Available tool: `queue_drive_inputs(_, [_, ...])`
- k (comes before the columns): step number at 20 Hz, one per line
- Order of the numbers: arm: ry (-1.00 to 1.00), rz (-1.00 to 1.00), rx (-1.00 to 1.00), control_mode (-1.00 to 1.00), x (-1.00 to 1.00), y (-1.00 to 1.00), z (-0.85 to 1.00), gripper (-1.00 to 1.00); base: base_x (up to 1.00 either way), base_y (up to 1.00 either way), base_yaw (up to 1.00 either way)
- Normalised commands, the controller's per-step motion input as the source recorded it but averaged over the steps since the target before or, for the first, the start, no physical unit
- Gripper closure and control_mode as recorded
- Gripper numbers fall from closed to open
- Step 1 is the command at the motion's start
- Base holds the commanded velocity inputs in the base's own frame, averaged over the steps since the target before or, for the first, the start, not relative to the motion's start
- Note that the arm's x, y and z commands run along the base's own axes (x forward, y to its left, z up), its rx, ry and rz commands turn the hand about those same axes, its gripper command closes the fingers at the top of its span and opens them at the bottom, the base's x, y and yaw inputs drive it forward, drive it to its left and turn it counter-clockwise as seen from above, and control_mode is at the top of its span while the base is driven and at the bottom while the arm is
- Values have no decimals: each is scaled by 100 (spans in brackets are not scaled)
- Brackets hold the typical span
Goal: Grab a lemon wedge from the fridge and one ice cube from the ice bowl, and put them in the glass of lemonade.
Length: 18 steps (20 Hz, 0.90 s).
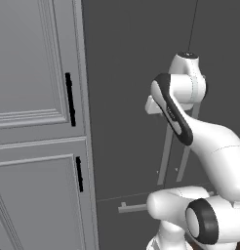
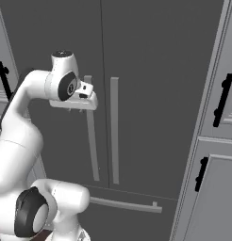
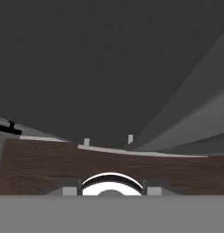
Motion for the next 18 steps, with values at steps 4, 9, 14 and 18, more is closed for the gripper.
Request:
queue_drive_inputs(4, [4,0,0,-100,-10,0,-1,-100,0,0,0])
queue_drive_inputs(9, [-2,0,1,-100,-66,0,-9,-100,0,0,0])
queue_drive_inputs(14, [-7,0,0,-100,-54,0,-9,-100,0,0,0])
queue_drive_inputs(18, [-4,0,1,-100,-36,-4,-7,-100,0,0,0])
